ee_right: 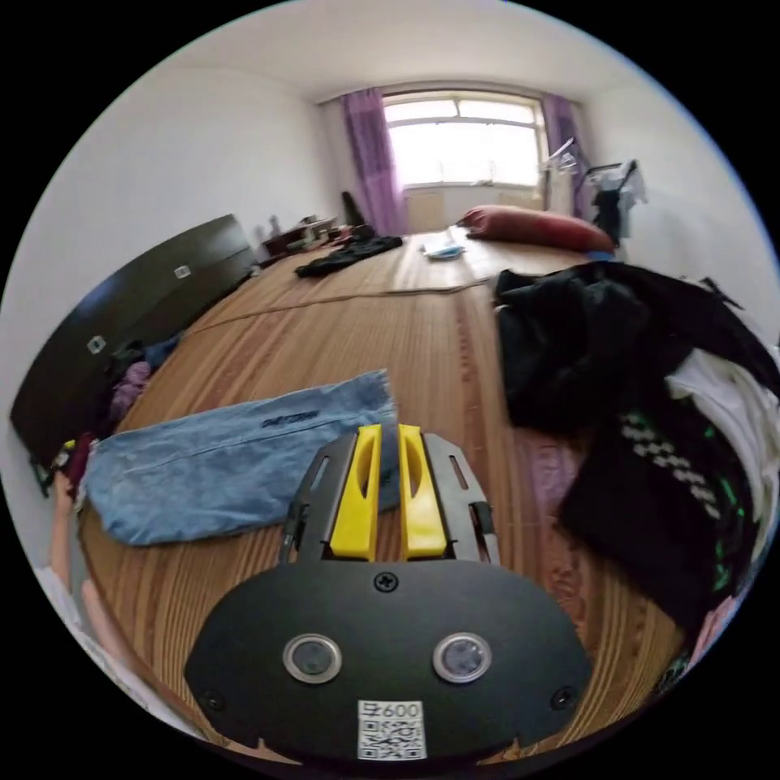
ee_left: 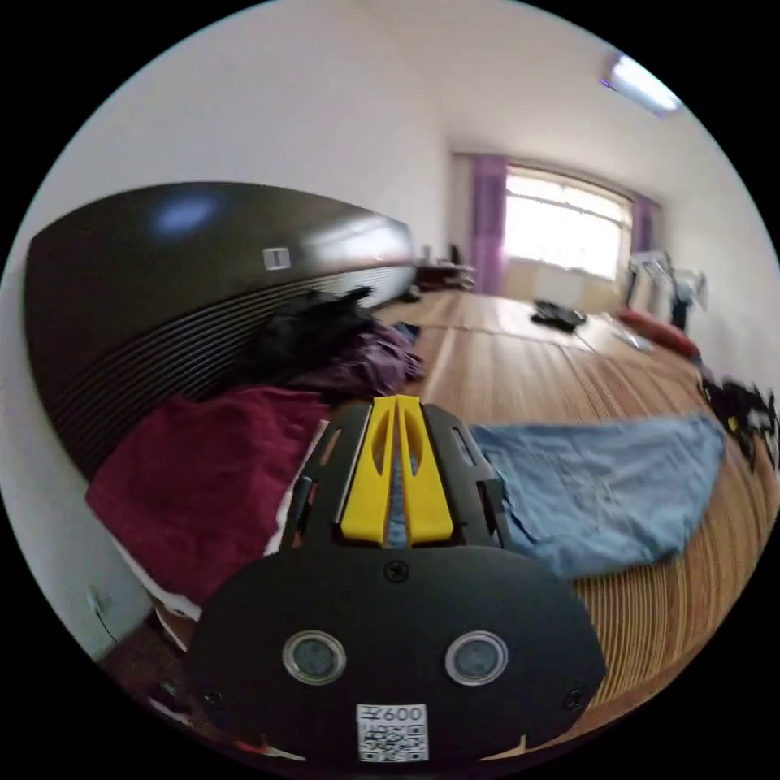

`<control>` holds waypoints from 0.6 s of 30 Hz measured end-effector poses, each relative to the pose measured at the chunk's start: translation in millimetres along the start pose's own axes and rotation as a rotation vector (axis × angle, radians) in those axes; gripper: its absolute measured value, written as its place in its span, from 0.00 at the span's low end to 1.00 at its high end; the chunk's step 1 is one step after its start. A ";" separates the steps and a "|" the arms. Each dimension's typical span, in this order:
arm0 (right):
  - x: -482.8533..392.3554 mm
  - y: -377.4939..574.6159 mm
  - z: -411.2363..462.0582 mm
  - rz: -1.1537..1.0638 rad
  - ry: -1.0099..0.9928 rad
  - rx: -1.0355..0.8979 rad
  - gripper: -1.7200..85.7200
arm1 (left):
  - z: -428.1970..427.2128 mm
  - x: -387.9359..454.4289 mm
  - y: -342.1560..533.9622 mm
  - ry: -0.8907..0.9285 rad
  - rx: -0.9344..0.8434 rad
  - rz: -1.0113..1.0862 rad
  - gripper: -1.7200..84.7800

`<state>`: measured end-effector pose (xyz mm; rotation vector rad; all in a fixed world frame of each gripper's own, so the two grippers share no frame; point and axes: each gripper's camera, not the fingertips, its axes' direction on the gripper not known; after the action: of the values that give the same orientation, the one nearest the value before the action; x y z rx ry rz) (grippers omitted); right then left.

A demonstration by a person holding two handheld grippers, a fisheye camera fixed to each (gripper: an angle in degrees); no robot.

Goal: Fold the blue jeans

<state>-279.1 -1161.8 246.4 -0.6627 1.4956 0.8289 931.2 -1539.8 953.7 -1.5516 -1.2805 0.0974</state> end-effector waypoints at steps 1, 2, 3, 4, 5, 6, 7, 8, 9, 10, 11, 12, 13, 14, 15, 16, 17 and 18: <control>-12.6 7.4 9.8 -0.028 -0.043 -0.035 0.01 | 22.6 34.0 15.9 0.086 -0.130 0.118 0.03; -25.9 15.2 23.8 -0.059 -0.005 -0.083 0.01 | 50.0 63.3 37.4 0.194 -0.274 0.207 0.03; -31.2 20.0 33.0 -0.070 0.039 -0.123 0.01 | 65.5 74.9 50.2 0.230 -0.363 0.235 0.03; -36.7 33.7 58.4 -0.081 0.156 -0.279 0.01 | 83.1 90.0 78.1 0.182 -0.448 0.268 0.03; -38.3 52.4 64.5 -0.068 0.171 -0.323 0.01 | 76.4 99.1 105.9 0.124 -0.394 0.321 0.03; -36.6 61.2 56.4 -0.013 0.163 -0.294 0.01 | 74.4 101.5 119.1 0.104 -0.396 0.330 0.03; -32.4 80.2 48.7 0.048 0.122 -0.364 0.01 | 69.6 101.0 143.6 0.095 -0.412 0.325 0.03; -33.9 106.0 34.7 0.037 0.103 -0.392 0.01 | 63.3 95.7 168.3 0.110 -0.439 0.309 0.03; -34.8 121.4 26.5 0.037 0.097 -0.405 0.01 | 59.2 92.6 181.9 0.123 -0.446 0.302 0.03; -35.2 155.6 8.3 0.062 0.068 -0.444 0.01 | 49.8 86.0 210.3 0.149 -0.456 0.292 0.03; -39.8 193.9 -14.0 0.070 0.041 -0.469 0.01 | 38.8 81.6 240.3 0.155 -0.458 0.298 0.03; -44.0 213.9 -25.1 0.067 0.032 -0.486 0.01 | 32.4 80.8 256.6 0.149 -0.455 0.306 0.03; -56.3 259.6 -50.9 0.056 0.025 -0.501 0.01 | 19.2 83.2 289.9 0.115 -0.442 0.352 0.03; -73.4 309.0 -77.4 0.023 0.021 -0.503 0.01 | 7.2 89.4 323.7 0.055 -0.423 0.417 0.03; -82.1 333.9 -90.5 0.005 0.018 -0.503 0.01 | 2.3 93.5 340.1 0.020 -0.410 0.456 0.03; -98.7 381.1 -116.2 -0.029 0.016 -0.481 0.01 | -3.7 102.7 371.6 -0.048 -0.383 0.536 0.03; -117.3 424.6 -138.7 -0.116 0.028 -0.430 0.01 | -6.5 108.7 396.5 -0.097 -0.360 0.562 0.03; -127.5 446.4 -149.6 -0.175 0.050 -0.393 0.01 | -8.1 111.3 407.0 -0.118 -0.352 0.571 0.03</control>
<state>-714.5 -1033.8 425.0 -1.0962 1.3064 0.9846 1249.9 -1401.8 714.0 -2.2140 -0.9390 0.3448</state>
